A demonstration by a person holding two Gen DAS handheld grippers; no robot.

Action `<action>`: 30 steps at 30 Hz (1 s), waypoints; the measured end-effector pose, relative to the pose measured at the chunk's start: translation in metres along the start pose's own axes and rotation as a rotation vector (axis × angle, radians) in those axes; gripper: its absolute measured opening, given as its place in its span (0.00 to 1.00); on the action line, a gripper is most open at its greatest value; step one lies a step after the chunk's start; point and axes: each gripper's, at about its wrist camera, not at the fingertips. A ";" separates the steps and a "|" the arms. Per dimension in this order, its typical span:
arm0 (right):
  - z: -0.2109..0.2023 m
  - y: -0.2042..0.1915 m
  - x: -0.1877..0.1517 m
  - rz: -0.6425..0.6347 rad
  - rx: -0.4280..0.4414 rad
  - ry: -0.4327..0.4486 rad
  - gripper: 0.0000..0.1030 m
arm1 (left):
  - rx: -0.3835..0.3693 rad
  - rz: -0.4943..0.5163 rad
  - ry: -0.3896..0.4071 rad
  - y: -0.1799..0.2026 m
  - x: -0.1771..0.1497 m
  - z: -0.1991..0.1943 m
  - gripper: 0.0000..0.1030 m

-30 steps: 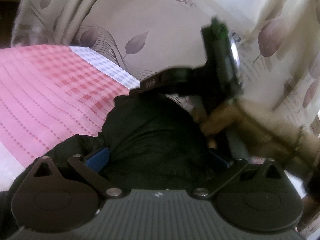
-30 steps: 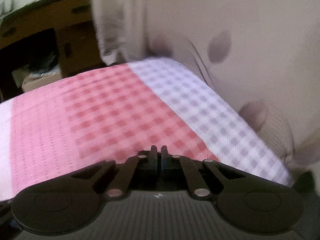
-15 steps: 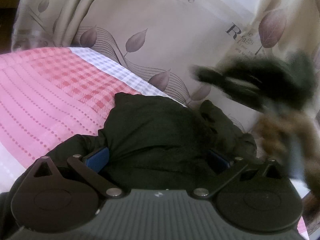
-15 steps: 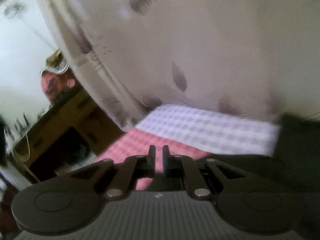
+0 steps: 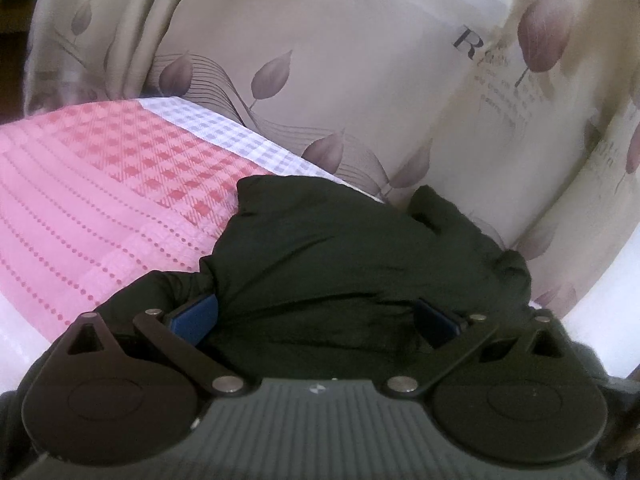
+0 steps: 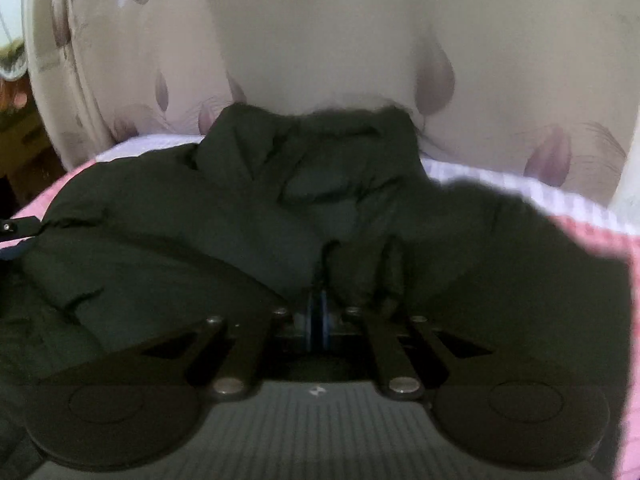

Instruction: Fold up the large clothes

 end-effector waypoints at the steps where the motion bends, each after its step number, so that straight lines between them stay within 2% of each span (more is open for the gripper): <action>1: 0.000 0.001 -0.003 0.004 -0.002 0.011 0.03 | 0.005 0.006 -0.002 0.001 0.000 0.000 1.00; 6: 0.002 0.015 -0.001 0.096 0.055 -0.015 0.03 | 0.028 0.029 -0.012 0.005 0.000 0.004 1.00; 11: 0.004 0.020 0.000 0.124 0.070 -0.011 0.03 | 0.026 0.031 -0.012 0.005 0.000 0.003 1.00; 12: -0.006 0.019 0.003 0.144 0.042 -0.022 0.05 | 0.019 0.035 -0.017 0.005 0.001 0.002 1.00; 13: -0.028 0.018 0.006 0.189 0.010 0.006 0.10 | 0.012 0.040 -0.024 0.005 0.002 -0.001 1.00; 15: -0.084 0.018 -0.002 0.247 0.055 0.131 0.16 | -0.002 0.046 -0.051 0.009 0.007 -0.018 0.99; 16: -0.113 0.018 -0.010 0.265 0.099 0.160 0.32 | -0.036 0.037 -0.050 0.011 0.009 -0.033 0.99; 17: -0.141 0.019 -0.022 0.278 0.134 0.170 0.56 | -0.069 0.031 -0.038 0.013 0.009 -0.050 1.00; 18: -0.173 0.019 -0.040 0.291 0.146 0.189 0.70 | -0.100 0.029 -0.018 0.013 0.008 -0.073 1.00; 19: -0.205 0.019 -0.060 0.301 0.138 0.219 0.90 | -0.119 0.035 -0.010 0.014 0.007 -0.091 1.00; 20: -0.238 0.019 -0.083 0.310 0.116 0.258 0.95 | -0.130 0.051 -0.012 0.014 0.005 -0.109 1.00; 22: -0.292 0.019 -0.124 0.297 0.045 0.291 0.95 | -0.136 0.094 -0.021 0.011 -0.002 -0.143 1.00; 26: -0.369 0.020 -0.202 0.321 -0.150 0.257 0.95 | -0.119 0.163 -0.036 -0.005 -0.030 -0.203 1.00; 30: -0.398 0.022 -0.257 0.439 -0.228 0.243 0.95 | -0.061 0.241 -0.046 -0.022 -0.068 -0.252 1.00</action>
Point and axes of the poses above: each gripper's, at about its wrist camera, not at the fingertips, and z roughly the way its jaws point, y to its right, x to its top, and after that the axes turned 9 degrees about -x, right-handed
